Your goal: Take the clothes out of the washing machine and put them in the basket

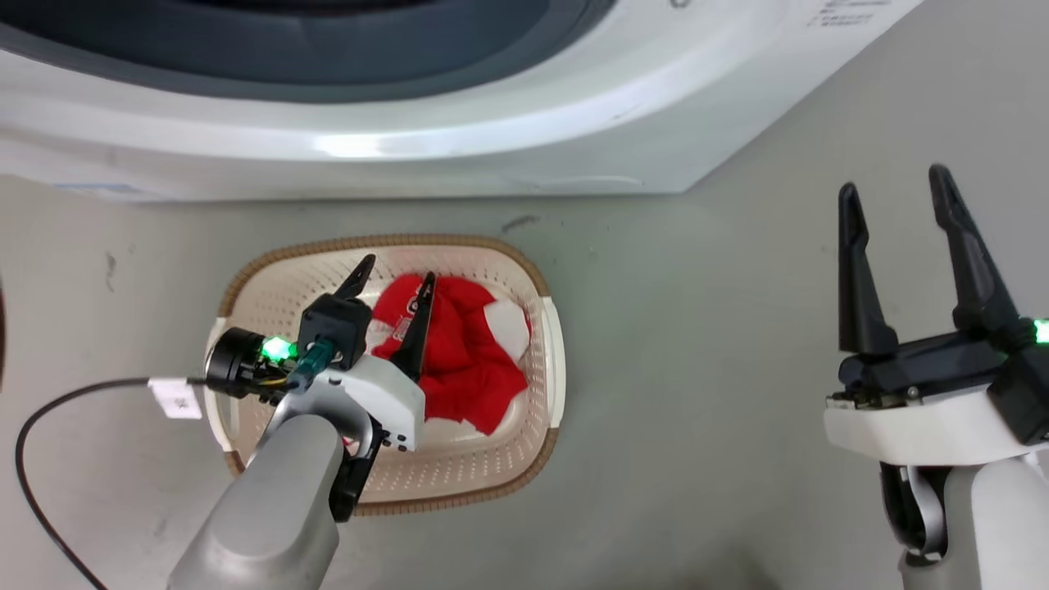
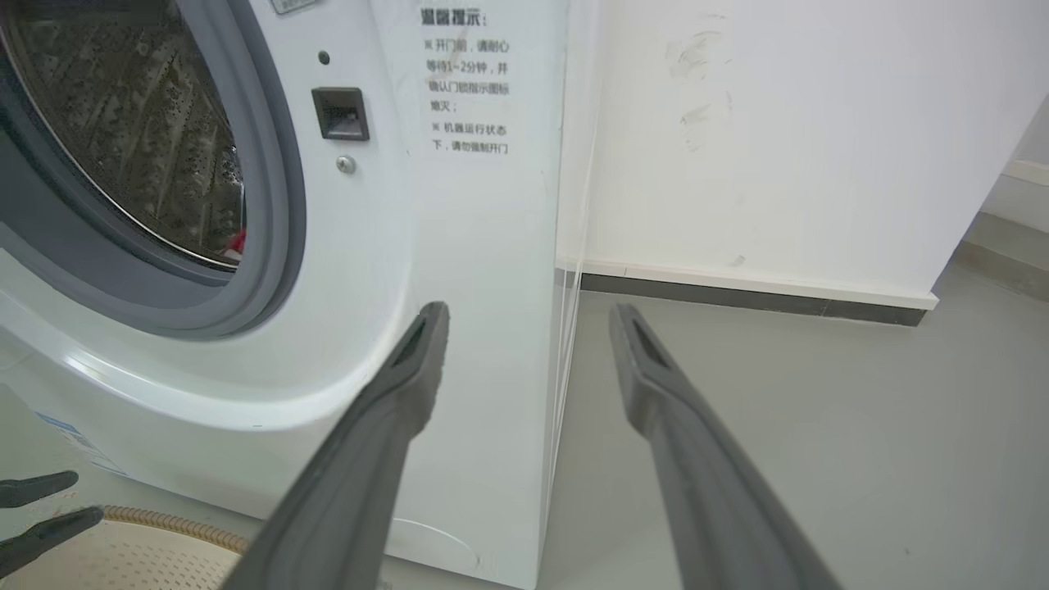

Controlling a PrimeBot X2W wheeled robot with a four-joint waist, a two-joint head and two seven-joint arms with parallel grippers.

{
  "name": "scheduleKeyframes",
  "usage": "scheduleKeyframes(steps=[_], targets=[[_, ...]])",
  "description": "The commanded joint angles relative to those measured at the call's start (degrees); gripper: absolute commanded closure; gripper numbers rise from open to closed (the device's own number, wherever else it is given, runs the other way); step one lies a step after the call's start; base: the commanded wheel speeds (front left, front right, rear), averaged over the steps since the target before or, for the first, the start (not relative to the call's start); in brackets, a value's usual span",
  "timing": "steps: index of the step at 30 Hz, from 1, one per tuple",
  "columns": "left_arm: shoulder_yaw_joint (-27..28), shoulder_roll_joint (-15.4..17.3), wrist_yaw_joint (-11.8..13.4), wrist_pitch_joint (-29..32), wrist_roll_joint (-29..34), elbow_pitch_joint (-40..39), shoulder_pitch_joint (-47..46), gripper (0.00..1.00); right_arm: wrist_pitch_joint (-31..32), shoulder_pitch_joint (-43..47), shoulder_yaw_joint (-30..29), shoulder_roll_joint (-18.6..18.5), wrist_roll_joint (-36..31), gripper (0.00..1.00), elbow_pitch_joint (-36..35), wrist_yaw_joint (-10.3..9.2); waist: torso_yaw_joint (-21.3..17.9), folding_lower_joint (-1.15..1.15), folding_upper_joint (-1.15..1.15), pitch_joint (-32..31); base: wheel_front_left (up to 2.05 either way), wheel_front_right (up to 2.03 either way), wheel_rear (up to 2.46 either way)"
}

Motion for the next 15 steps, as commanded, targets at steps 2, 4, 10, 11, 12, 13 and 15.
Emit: scheduleKeyframes(steps=[2,4,10,11,12,13,15], targets=[[3.13,-0.72,0.70,-0.14,1.90,-4.44,3.38,0.00,-0.14,1.70,0.22,0.02,0.32,0.00,0.61,-0.04,0.78,0.00,0.00,-5.17,0.00,0.00,0.00],[5.69,-1.26,1.01,-0.14,3.07,-7.53,5.56,0.00,-0.14,2.57,0.53,0.03,0.48,0.00,1.07,-0.04,0.67,0.00,0.00,-7.11,0.00,0.00,0.00],[14.59,-3.69,2.79,-0.15,5.65,-17.04,11.48,0.00,-0.14,5.28,0.89,0.03,0.74,0.00,1.99,-0.04,0.33,0.00,0.00,-12.48,0.00,0.00,0.00],[15.76,-4.01,2.85,-0.15,6.20,-18.36,12.33,0.00,-0.14,5.79,0.98,0.03,0.80,0.00,2.11,-0.04,0.24,0.00,0.00,-13.12,0.00,0.00,0.00],[17.02,-4.44,2.79,-0.15,6.66,-19.70,13.10,0.00,-0.14,6.01,1.05,0.03,0.84,0.00,2.25,-0.04,0.15,0.00,0.00,-13.90,0.00,0.00,0.00],[18.17,-4.83,2.65,-0.15,7.16,-20.87,13.78,0.00,-0.14,6.30,1.14,0.03,0.89,0.00,2.32,-0.04,0.07,0.00,0.00,-14.51,0.00,0.00,0.00],[19.99,-5.57,2.24,-0.15,8.04,-22.79,14.92,0.00,-0.14,6.93,1.30,0.04,0.96,0.00,2.53,-0.04,-0.10,0.00,0.00,-15.78,0.00,0.00,0.00]])
